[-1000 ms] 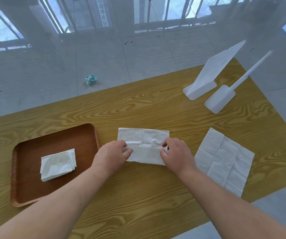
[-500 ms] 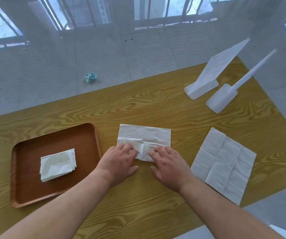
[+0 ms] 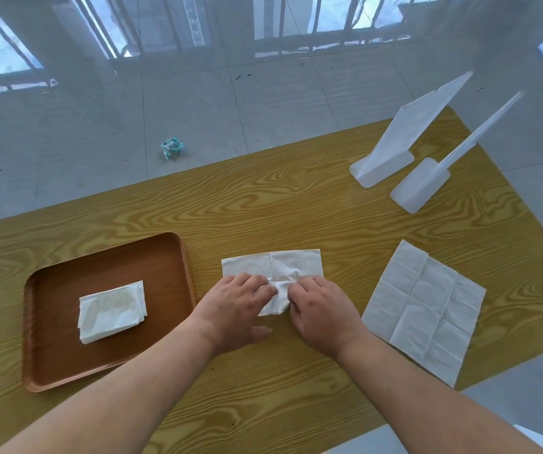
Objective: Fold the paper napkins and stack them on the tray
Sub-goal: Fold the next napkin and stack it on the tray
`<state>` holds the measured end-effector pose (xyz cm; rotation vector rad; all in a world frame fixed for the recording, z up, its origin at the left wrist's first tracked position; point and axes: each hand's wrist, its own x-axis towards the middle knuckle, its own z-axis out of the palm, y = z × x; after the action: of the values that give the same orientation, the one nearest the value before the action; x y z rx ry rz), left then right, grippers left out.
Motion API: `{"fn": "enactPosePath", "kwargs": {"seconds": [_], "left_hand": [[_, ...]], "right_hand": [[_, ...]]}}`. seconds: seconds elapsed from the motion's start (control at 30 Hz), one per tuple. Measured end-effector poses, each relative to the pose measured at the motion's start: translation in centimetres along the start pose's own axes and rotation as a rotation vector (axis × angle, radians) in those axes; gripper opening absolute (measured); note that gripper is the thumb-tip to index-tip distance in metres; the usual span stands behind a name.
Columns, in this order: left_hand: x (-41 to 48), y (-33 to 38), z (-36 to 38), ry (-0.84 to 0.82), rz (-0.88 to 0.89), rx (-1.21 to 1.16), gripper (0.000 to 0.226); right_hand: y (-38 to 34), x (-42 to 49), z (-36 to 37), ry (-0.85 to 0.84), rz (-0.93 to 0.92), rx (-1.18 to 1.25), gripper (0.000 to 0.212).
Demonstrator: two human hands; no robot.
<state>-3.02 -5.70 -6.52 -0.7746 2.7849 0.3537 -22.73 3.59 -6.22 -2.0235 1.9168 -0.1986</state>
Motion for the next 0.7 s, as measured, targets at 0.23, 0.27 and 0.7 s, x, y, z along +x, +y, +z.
{"fn": "enactPosePath", "kwargs": {"seconds": [0.23,0.27,0.7], "left_hand": [[-0.2,-0.7,-1.0,0.042,-0.148,-0.157,0.035],[-0.2,-0.8,-1.2,0.045,-0.178,-0.19,0.033],[0.3,-2.0,-3.0,-0.019,-0.426,-0.403,0.028]], "right_hand": [[0.6,-0.2,-1.2,-0.13,0.008,0.042,0.044],[0.8,0.0,-1.3,-0.157,0.015,0.034,0.042],[1.1,1.8,-3.1,-0.191,0.146,0.205,0.03]]}}
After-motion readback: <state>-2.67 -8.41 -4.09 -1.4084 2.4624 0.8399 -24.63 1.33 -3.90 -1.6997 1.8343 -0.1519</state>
